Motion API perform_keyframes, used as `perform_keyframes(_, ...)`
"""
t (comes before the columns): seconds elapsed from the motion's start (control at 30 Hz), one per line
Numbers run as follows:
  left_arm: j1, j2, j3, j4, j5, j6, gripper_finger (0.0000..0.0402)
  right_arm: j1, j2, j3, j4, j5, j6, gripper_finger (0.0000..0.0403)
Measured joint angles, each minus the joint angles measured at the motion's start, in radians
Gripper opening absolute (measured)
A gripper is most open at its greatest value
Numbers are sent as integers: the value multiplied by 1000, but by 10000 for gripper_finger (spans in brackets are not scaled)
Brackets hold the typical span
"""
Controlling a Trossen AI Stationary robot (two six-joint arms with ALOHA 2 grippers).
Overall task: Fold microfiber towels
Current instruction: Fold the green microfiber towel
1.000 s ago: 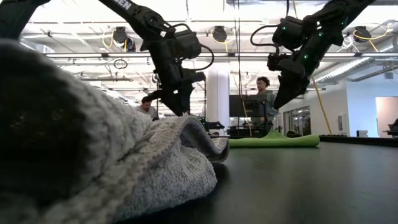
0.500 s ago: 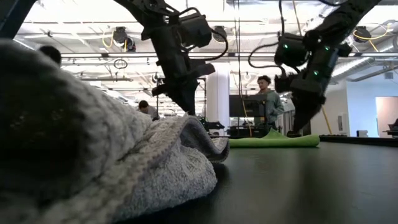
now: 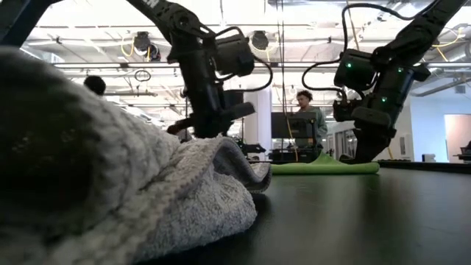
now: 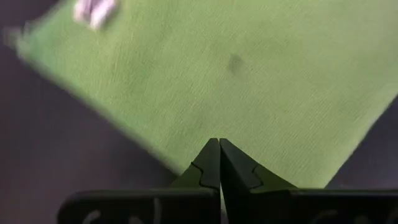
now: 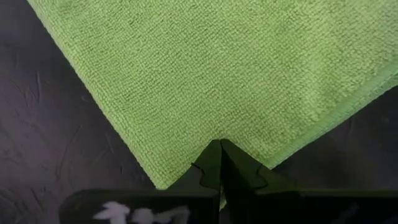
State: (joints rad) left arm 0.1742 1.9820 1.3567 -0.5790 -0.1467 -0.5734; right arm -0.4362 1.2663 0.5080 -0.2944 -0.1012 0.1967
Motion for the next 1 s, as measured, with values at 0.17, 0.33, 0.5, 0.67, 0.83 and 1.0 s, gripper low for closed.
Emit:
perform_keyframes(0.17,-1,8,-32,6,-16,-38,1,0,-2,0,30,-1,-2,0)
perform_keyframes(0.33,-1,8,-43,30,-43,-52,1,0,-2,0,35,-1,-6,0)
perform_keyframes(0.5,-3,-21,-10,55,-72,-56,1,8,-11,16,32,-4,-4,0)
perform_keyframes(0.67,-7,-50,28,83,-94,-31,1,29,-46,60,29,-4,-1,0)
perform_keyframes(0.83,-15,-54,61,104,-87,31,1,71,-78,90,38,-30,1,0)
perform_keyframes(1.0,-34,-53,53,120,-67,50,2,120,-67,86,20,-19,1,0)
